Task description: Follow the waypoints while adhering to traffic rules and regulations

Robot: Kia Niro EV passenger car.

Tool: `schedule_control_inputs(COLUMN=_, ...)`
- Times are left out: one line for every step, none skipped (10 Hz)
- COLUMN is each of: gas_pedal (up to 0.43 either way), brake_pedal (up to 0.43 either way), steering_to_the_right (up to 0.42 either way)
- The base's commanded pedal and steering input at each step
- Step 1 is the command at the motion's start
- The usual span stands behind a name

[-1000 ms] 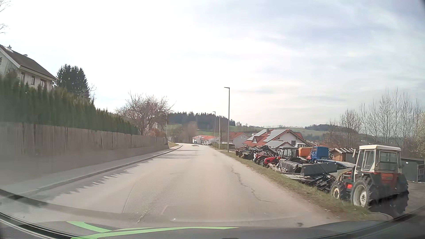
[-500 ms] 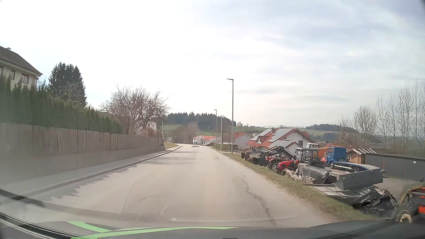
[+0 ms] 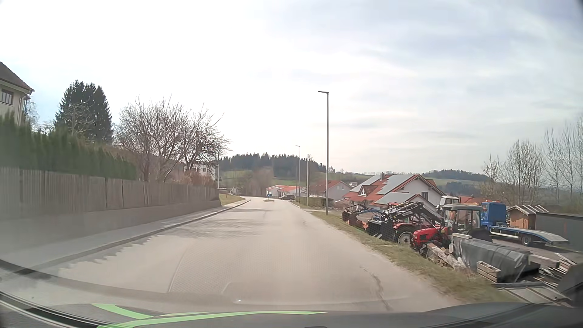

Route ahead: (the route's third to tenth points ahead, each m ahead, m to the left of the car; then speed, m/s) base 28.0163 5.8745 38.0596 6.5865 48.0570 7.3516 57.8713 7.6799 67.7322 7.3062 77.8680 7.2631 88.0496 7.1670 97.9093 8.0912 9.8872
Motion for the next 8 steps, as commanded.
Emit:
schedule_control_inputs(gas_pedal=0.0, brake_pedal=0.0, steering_to_the_right=-0.012)
schedule_control_inputs(gas_pedal=0.0, brake_pedal=0.0, steering_to_the_right=-0.014)
schedule_control_inputs(gas_pedal=0.0, brake_pedal=0.0, steering_to_the_right=-0.014)
schedule_control_inputs(gas_pedal=0.0, brake_pedal=0.0, steering_to_the_right=-0.014)
schedule_control_inputs(gas_pedal=0.0, brake_pedal=0.0, steering_to_the_right=-0.014)
schedule_control_inputs(gas_pedal=0.0, brake_pedal=0.0, steering_to_the_right=-0.014)
schedule_control_inputs(gas_pedal=0.0, brake_pedal=0.0, steering_to_the_right=-0.014)
schedule_control_inputs(gas_pedal=0.008, brake_pedal=0.0, steering_to_the_right=-0.012)
